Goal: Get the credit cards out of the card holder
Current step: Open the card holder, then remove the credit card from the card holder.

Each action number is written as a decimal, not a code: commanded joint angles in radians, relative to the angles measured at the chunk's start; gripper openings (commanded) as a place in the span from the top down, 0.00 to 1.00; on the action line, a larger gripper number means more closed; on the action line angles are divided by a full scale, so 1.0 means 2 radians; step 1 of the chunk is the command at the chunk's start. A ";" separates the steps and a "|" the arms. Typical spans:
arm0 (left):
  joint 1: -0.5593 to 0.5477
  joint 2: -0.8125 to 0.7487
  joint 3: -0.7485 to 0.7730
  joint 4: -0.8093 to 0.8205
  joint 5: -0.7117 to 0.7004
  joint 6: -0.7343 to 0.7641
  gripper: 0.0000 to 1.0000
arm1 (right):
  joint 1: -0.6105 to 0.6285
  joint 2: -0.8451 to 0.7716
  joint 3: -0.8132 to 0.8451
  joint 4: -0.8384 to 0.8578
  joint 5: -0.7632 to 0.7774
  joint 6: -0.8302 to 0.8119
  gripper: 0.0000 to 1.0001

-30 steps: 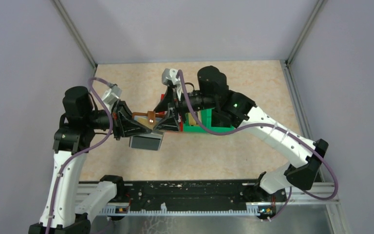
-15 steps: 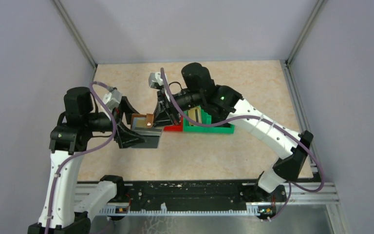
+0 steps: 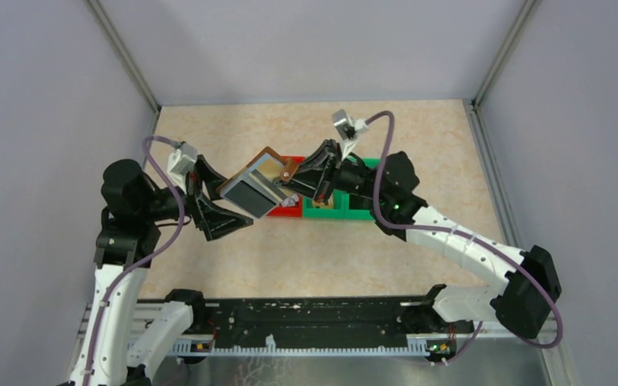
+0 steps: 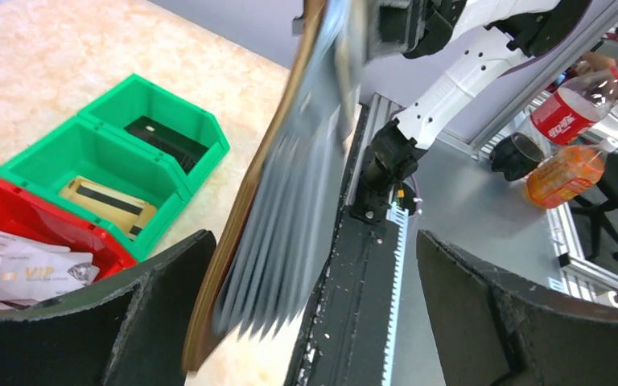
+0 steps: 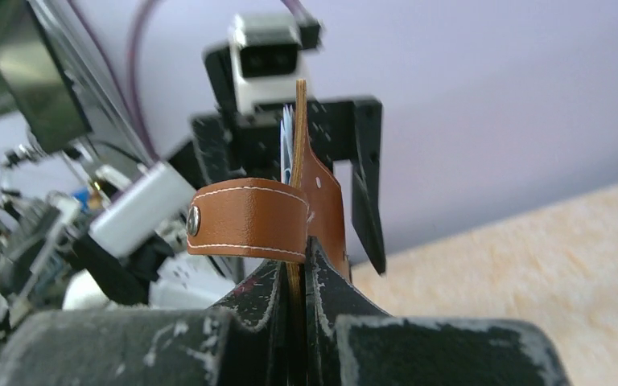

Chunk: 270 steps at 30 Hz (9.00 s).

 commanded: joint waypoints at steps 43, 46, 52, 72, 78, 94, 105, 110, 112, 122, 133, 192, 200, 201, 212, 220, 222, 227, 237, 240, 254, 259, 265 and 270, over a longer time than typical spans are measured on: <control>0.000 0.026 0.019 0.162 0.081 -0.197 1.00 | 0.061 -0.027 -0.031 0.095 0.113 -0.020 0.48; 0.000 0.025 0.023 0.150 0.099 -0.181 1.00 | 0.052 -0.023 -0.015 0.076 0.088 -0.019 0.55; 0.000 0.033 0.049 0.088 0.110 -0.122 1.00 | 0.039 -0.019 0.013 0.039 0.053 -0.011 0.81; 0.000 -0.011 -0.072 0.335 0.037 -0.363 0.38 | 0.055 0.011 -0.080 0.320 0.213 0.115 1.00; 0.000 -0.022 -0.091 0.365 0.009 -0.383 0.63 | 0.066 0.013 -0.090 0.331 0.227 0.108 1.00; 0.000 -0.015 -0.081 0.400 -0.014 -0.425 0.32 | 0.082 0.027 -0.096 0.348 0.231 0.107 1.00; 0.000 0.000 -0.064 0.407 -0.021 -0.425 0.38 | 0.093 0.024 -0.094 0.330 0.220 0.097 1.00; 0.000 0.006 -0.054 0.409 -0.027 -0.418 0.50 | 0.095 0.023 -0.095 0.329 0.221 0.097 1.00; 0.000 0.008 -0.053 0.413 -0.028 -0.421 0.57 | 0.097 0.022 -0.093 0.326 0.221 0.094 1.00; 0.000 0.010 -0.014 0.257 -0.079 -0.296 0.99 | 0.088 -0.032 -0.097 0.223 0.245 0.061 0.51; -0.001 0.043 0.014 0.073 -0.126 -0.154 1.00 | 0.003 -0.129 0.017 -0.088 0.228 -0.004 0.49; 0.000 0.075 0.037 0.081 0.020 -0.208 1.00 | 0.010 0.038 0.041 -0.065 0.003 0.078 0.72; 0.000 0.074 0.036 0.082 0.027 -0.210 1.00 | 0.002 0.020 0.050 -0.119 0.011 0.041 0.69; 0.000 0.074 0.037 0.082 0.028 -0.211 1.00 | 0.001 0.021 0.051 -0.120 0.012 0.040 0.69; 0.000 0.076 0.039 0.079 0.035 -0.212 1.00 | 0.000 0.028 0.070 -0.157 0.012 0.014 0.68; 0.000 0.075 0.040 0.076 0.033 -0.209 1.00 | -0.003 0.031 0.079 -0.179 0.020 -0.001 0.66; 0.000 0.074 0.039 0.076 0.034 -0.208 1.00 | -0.005 0.028 0.080 -0.183 0.020 -0.006 0.66; 0.000 0.073 0.037 0.079 0.042 -0.206 1.00 | -0.005 0.022 0.075 -0.192 0.022 -0.019 0.65; 0.000 0.071 0.033 0.085 0.040 -0.206 1.00 | -0.006 0.049 0.078 -0.125 -0.009 0.025 0.66; 0.000 0.072 0.032 0.085 0.034 -0.206 0.98 | -0.004 0.060 0.060 -0.059 -0.023 0.068 0.68; 0.000 0.082 0.036 0.086 0.020 -0.210 0.83 | 0.025 0.068 0.049 -0.056 0.084 0.072 0.98; 0.000 0.084 0.040 0.089 0.029 -0.218 0.75 | 0.025 0.048 0.023 -0.035 0.102 0.075 1.00; 0.000 0.083 0.032 0.115 0.040 -0.244 0.77 | 0.019 0.030 -0.010 -0.003 0.085 0.085 1.00; 0.000 0.083 0.028 0.124 0.040 -0.256 0.73 | 0.014 0.017 -0.026 0.005 0.088 0.089 1.00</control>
